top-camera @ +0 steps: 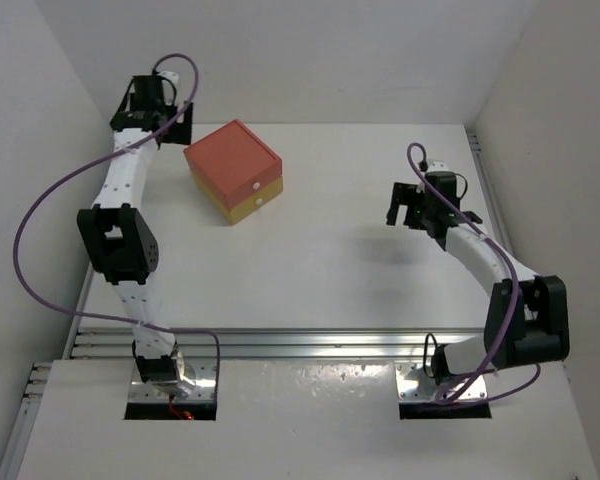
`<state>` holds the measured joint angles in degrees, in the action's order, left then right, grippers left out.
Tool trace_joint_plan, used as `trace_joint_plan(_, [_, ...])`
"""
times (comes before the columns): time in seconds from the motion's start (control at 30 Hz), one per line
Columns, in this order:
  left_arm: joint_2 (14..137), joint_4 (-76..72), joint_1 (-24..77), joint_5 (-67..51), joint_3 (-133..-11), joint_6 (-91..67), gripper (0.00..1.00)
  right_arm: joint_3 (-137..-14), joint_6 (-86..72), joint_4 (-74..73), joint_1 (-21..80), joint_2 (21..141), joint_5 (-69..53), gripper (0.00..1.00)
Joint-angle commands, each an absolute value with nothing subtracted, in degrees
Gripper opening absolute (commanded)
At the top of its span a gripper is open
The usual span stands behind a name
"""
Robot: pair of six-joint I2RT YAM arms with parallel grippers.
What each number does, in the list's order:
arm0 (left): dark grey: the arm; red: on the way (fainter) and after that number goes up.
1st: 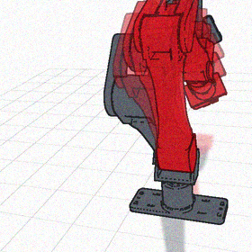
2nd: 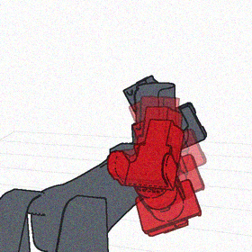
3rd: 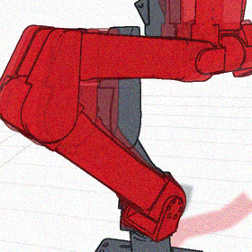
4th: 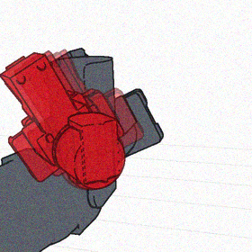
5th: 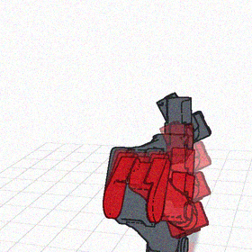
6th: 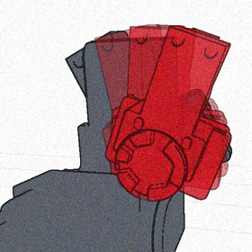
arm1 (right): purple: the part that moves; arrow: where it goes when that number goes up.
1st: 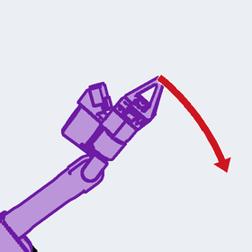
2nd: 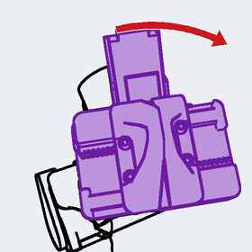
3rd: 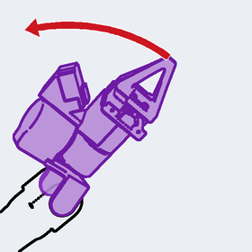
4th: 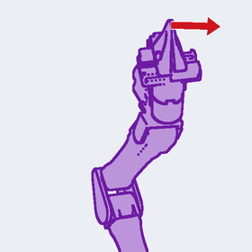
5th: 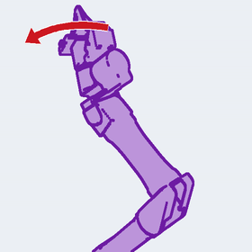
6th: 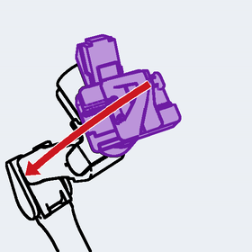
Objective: Organize the makeup
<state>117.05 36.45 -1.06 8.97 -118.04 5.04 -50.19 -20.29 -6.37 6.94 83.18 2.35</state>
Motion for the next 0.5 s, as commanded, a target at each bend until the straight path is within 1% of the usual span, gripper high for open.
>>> trace_joint_plan(0.0, [111.2, 36.7, -7.5, 14.8, -115.1, 4.0, 0.99, -48.9, -16.4, -14.8, 3.2, 78.8, 7.1, 1.0])
trace_joint_plan(0.13, [107.0, 36.7, -12.9, 14.8, -105.1, 1.6, 0.99, -52.5, -15.3, -19.0, 0.3, 78.2, 7.1, 1.0])
trace_joint_plan(0.17, [107.0, 36.7, -13.4, 14.8, -105.0, 1.6, 0.99, -53.3, -15.0, -19.8, 0.4, 78.5, 7.1, 1.0])
trace_joint_plan(0.27, [104.9, 35.9, -14.7, 14.8, -99.3, 1.6, 0.99, -55.7, -14.5, -22.3, 0.3, 79.0, 8.2, 1.0])
trace_joint_plan(0.47, [104.4, 35.9, -15.2, 13.6, -98.3, 1.6, 0.99, -54.8, -15.4, -21.7, 0.4, 78.9, 7.5, 1.0])
